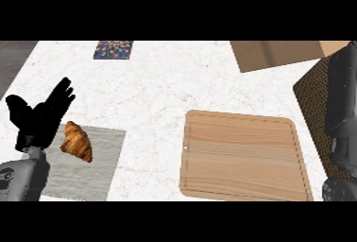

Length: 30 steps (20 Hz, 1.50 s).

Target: Pick the lemon from the cutting board and place it in the basket

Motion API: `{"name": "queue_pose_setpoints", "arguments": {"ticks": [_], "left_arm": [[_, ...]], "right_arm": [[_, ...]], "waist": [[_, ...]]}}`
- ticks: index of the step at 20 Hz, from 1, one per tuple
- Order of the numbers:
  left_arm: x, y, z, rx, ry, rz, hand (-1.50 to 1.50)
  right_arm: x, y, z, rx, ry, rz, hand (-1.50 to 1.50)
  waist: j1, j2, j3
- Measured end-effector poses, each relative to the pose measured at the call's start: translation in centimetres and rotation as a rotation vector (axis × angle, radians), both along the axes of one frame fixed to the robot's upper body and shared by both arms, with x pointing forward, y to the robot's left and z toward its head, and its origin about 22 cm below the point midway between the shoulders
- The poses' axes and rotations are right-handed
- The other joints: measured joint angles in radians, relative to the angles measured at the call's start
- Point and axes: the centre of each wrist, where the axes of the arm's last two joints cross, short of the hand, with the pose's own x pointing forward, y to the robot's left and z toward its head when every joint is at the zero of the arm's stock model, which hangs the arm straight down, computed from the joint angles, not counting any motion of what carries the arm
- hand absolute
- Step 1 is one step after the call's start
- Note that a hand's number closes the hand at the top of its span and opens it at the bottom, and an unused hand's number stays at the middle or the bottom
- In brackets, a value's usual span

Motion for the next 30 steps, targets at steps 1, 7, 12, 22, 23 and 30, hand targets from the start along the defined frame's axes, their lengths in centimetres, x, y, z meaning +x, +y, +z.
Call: {"name": "queue_pose_setpoints", "arguments": {"ticks": [1, 7, 12, 22, 23, 30], "left_arm": [[-0.2, 0.1, -0.1, 0.001, 0.002, 0.001, 0.0], [-0.1, -0.3, 0.3, -0.005, -0.002, 0.002, 0.0], [-0.3, 0.1, 0.2, 0.001, -0.005, 0.004, 0.0], [0.0, -0.2, -0.5, -0.005, 0.006, 0.013, 0.0], [-0.2, -0.2, -0.5, -0.005, 0.006, 0.011, 0.0], [-0.7, 0.1, -0.6, -0.001, 0.01, 0.026, 0.0]], "right_arm": [[-0.3, -0.6, -0.9, 0.005, -0.005, -0.003, 1.5], [-2.0, -3.6, -2.9, -0.008, -0.068, -0.102, -1.5], [-2.8, -5.2, -4.4, 0.01, -0.086, -0.129, -1.5], [-4.7, -5.9, -3.1, -0.043, -0.303, -0.14, -1.5], [-5.2, -5.7, -2.9, -0.051, -0.34, -0.153, -1.5], [-10.1, -4.8, -2.4, -0.068, -0.578, -0.243, -1.5]], "waist": [[-0.001, -0.001, 0.0], [-0.005, -0.001, 0.0], [-0.004, -0.001, 0.0], [-0.016, -0.006, 0.0], [-0.018, -0.008, -0.001], [-0.03, -0.016, -0.001]]}}
